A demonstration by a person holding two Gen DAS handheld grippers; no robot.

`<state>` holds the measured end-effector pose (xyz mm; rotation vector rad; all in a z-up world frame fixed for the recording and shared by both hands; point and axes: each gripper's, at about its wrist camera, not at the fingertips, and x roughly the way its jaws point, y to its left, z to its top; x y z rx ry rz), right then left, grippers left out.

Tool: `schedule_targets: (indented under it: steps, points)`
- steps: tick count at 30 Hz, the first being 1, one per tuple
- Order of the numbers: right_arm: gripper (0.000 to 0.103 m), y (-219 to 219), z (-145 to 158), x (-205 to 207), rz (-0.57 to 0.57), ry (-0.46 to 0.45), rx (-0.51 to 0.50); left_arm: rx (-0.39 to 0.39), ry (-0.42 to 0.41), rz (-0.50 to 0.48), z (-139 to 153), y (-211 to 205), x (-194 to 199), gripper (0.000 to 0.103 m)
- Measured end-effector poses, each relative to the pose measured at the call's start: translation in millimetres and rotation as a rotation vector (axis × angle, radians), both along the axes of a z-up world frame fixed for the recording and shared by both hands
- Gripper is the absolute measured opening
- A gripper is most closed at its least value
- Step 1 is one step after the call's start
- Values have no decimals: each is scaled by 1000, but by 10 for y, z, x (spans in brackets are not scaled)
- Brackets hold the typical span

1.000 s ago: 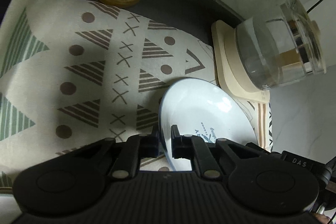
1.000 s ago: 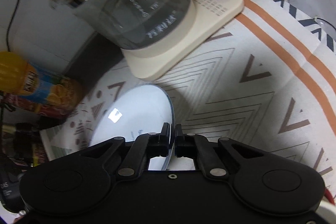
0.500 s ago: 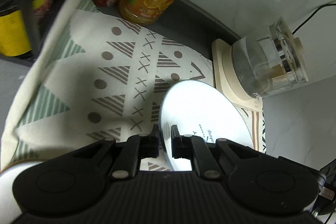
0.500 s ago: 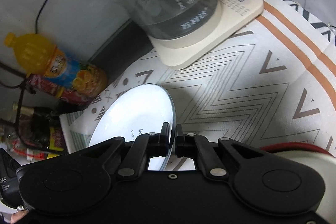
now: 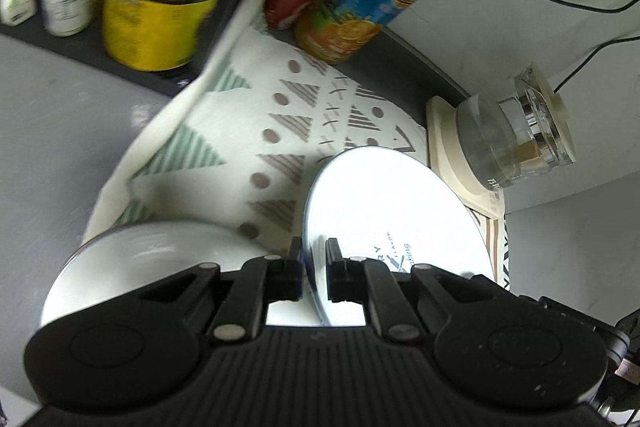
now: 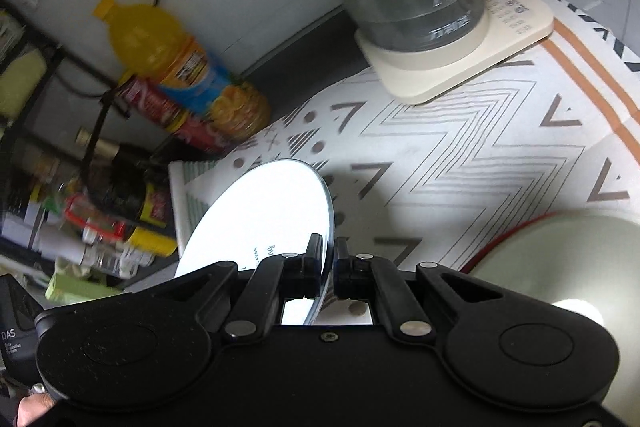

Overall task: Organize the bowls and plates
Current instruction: 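Lift the 'Bakery' plate with both grippers and carry it over the plate stack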

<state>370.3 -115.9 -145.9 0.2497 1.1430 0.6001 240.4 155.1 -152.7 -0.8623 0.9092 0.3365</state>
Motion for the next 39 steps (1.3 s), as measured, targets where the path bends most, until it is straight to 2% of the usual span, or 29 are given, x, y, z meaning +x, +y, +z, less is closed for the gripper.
schedule_targets:
  steps: [20, 39]
  points:
    - [5, 51, 25, -742, 124, -38, 22, 22, 25, 60, 34, -26, -857, 8]
    - [6, 83, -219, -1177, 155, -59, -44, 19, 119, 57, -270, -27, -1091, 10]
